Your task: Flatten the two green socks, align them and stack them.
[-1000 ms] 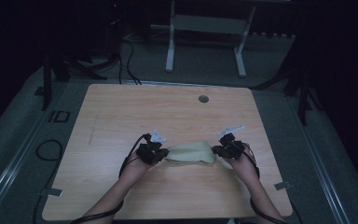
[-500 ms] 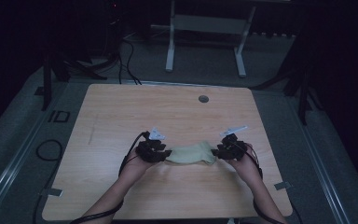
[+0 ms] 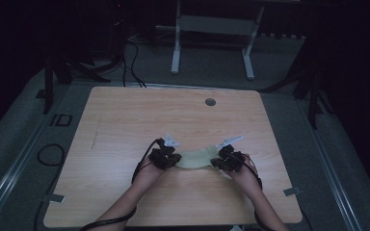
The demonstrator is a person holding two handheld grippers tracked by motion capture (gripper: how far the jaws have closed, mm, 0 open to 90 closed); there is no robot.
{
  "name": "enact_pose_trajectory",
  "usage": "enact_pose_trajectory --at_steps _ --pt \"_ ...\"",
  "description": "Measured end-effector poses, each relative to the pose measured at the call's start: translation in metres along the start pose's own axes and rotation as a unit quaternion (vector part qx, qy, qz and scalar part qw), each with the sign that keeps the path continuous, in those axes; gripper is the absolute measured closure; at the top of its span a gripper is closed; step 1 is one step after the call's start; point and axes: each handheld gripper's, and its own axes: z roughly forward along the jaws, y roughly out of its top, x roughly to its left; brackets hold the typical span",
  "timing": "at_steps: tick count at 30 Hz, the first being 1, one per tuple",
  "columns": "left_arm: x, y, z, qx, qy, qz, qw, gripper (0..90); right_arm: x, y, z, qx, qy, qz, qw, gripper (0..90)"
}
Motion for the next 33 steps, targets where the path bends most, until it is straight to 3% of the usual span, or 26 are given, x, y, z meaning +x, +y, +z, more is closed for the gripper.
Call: enact_pose_trajectory --at_steps 2,4,10,13,18,20,22,24,26,29,33 --pt "0.004 -0.004 0.005 0.011 0.000 -0.001 0.9999 86.2 -0.004 -0.005 0.002 -0.005 0.010 0.009 0.9999 89.4" --pt "0.005 -0.007 0.006 0.005 -0.003 -0.009 0.9999 86.3 -0.005 -0.005 0.001 -0.005 0.009 0.009 0.9999 89.4" --pt "0.007 -0.004 0.008 0.002 0.011 0.000 0.9999 86.1 -0.005 -0.008 0.001 -0.010 0.001 0.009 0.9999 88.6" --pt "0.010 -0.002 0.010 -0.001 0.007 -0.006 1.0000 86.1 -0.004 -0.010 0.000 -0.018 0.001 0.018 0.9997 88.0" --pt "0.011 0.000 0.010 0.004 -0.001 -0.002 1.0000 83.9 -0.001 -0.009 0.000 -0.014 -0.002 0.013 0.9998 86.6" --pt "0.010 0.000 0.008 -0.001 -0.007 -0.003 1.0000 78.4 -0.001 -0.008 -0.002 -0.019 0.007 0.016 0.9997 82.8" --pt "0.010 -0.001 0.003 -0.015 -0.017 -0.015 0.9996 65.8 0.000 -0.006 -0.006 -0.031 0.008 0.015 0.9994 79.3" --pt "0.008 -0.002 -0.002 -0.028 -0.023 -0.012 0.9993 61.2 0.001 -0.004 -0.012 -0.041 0.005 0.015 0.9990 77.0" --pt "0.005 -0.002 -0.008 -0.039 -0.025 -0.006 0.9989 51.2 -0.001 -0.001 -0.017 -0.050 0.003 0.018 0.9986 71.8" --pt "0.004 -0.003 -0.020 -0.050 -0.040 -0.008 0.9979 43.3 -0.002 0.002 -0.022 -0.059 0.003 0.014 0.9982 60.2" --pt "0.005 -0.005 -0.031 -0.058 -0.036 -0.008 0.9976 34.3 -0.001 0.005 -0.024 -0.057 0.005 0.007 0.9984 49.5"
